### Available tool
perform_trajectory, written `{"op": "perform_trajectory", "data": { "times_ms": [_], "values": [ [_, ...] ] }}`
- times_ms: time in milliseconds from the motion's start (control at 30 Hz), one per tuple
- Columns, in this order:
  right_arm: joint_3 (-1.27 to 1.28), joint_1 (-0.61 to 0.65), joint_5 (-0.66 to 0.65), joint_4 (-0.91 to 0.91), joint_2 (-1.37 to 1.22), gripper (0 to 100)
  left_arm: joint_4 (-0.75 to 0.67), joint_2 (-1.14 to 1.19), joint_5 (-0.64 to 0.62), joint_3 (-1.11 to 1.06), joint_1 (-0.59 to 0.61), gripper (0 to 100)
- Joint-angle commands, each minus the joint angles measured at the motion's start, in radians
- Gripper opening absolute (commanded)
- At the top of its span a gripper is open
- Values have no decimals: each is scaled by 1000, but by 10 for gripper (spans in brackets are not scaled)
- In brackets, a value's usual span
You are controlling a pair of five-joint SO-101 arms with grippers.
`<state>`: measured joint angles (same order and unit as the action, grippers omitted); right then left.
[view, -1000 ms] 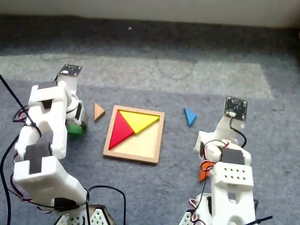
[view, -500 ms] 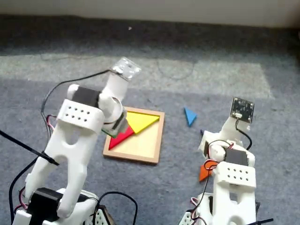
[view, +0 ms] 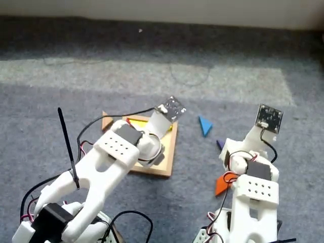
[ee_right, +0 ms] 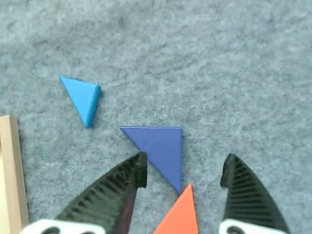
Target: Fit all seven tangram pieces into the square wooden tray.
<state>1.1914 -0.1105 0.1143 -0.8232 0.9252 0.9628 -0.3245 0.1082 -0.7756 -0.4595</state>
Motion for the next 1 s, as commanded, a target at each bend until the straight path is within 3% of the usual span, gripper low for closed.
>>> {"op": "perform_trajectory", "data": {
  "times_ms": [0, 300, 467, 633, 967],
  "values": [
    [-2, -18, -9, 31, 25, 239, -78, -35, -8, -5, -16, 78],
    [-2, -16, -9, 31, 24, 239, -146, -2, -6, -1, -13, 83],
    [-2, -13, -9, 31, 24, 239, -167, 170, -9, 27, -12, 208],
    [-2, -13, -9, 31, 24, 239, -137, 260, -9, 104, 8, 210],
    [-2, -12, -9, 31, 24, 239, -137, 157, -11, 108, 24, 215]
  ]
}}
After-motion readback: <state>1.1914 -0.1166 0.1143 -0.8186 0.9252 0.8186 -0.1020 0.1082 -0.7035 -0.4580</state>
